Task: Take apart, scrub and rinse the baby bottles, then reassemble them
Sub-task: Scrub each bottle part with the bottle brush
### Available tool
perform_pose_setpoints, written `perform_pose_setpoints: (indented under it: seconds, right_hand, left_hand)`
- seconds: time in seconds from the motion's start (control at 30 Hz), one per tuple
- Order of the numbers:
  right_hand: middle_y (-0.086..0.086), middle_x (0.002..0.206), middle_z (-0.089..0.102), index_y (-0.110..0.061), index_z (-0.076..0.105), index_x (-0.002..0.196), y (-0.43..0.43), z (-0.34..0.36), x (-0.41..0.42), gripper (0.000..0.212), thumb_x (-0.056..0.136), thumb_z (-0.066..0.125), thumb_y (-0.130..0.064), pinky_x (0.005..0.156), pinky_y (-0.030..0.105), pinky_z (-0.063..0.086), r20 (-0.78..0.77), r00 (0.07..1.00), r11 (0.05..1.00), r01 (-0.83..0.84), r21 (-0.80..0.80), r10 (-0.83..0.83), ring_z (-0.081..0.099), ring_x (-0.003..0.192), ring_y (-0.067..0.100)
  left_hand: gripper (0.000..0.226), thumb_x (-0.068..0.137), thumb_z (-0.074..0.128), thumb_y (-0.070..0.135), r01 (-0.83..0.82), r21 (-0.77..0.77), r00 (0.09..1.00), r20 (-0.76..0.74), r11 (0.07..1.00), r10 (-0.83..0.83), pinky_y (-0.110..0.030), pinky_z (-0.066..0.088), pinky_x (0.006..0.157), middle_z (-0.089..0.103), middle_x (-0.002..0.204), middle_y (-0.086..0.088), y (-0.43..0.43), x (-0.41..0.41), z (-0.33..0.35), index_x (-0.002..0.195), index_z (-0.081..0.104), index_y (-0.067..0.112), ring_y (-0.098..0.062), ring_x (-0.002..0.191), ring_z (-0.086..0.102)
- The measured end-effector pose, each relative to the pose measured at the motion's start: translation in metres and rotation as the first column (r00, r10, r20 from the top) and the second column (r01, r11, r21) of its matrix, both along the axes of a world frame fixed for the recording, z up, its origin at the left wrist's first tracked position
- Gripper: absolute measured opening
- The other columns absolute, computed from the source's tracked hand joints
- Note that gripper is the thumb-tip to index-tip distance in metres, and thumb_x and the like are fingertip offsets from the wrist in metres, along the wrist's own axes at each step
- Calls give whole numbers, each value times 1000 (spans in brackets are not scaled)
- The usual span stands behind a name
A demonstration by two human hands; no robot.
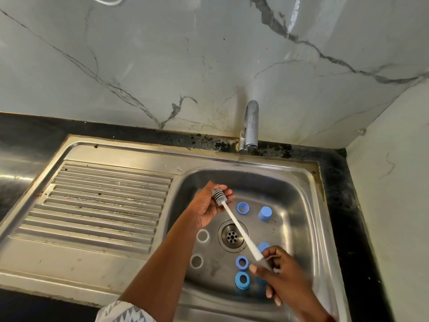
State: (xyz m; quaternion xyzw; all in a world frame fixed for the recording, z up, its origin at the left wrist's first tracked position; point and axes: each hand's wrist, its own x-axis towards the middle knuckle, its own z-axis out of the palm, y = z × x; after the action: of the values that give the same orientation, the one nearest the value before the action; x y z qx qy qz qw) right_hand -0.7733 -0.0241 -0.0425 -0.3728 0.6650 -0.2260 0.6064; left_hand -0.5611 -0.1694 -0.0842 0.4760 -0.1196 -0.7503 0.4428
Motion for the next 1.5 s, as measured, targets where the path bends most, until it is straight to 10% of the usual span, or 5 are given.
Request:
perform_pose_setpoints:
  seconds: [0.27,0.5,0.7,1.2,1.5]
  right_hand:
    - [2,76,65,-14,72,96,-4,-57,-3,30,92,51,-34,43,30,48,-834,517,658,-563,-500,-192,63,61,24]
    - [-8,55,50,-12,64,81,-27,-54,7,31,99,53,-35,48,17,35,-250,960,916,-207,-342,123,41,51,10]
    - [14,58,50,5,66,100,-51,-41,-13,46,99,45,-36,37,19,27,294,948,992,-119,-41,126,32,37,15]
    - [14,59,50,-4,71,88,-48,-60,-11,29,99,54,-25,40,21,32,117,989,979,-66,-194,89,36,43,13]
    - [-1,56,51,-16,59,67,-51,-62,-12,37,92,58,-43,54,29,41,-344,937,792,-253,-556,57,44,53,13]
  left_hand:
    - [15,91,70,28,-149,74,981,136,986,138,-40,55,85,68,72,-3,-9,-10,-1,89,64,15,-18,72,70]
    - [11,94,60,15,-182,-57,983,22,982,183,-39,53,82,66,71,-4,-17,2,10,83,62,13,-20,76,71]
    - [18,95,57,8,-210,-185,977,-10,960,211,-37,59,75,60,66,-7,-30,9,33,76,58,10,-24,69,67]
    - [22,93,62,27,-213,-232,976,-13,949,216,-52,43,105,68,119,-14,-11,14,23,107,68,10,-33,122,60]
    - [21,96,60,23,-427,-175,893,68,887,444,-44,53,90,74,104,-10,-16,7,31,107,68,7,-25,105,68]
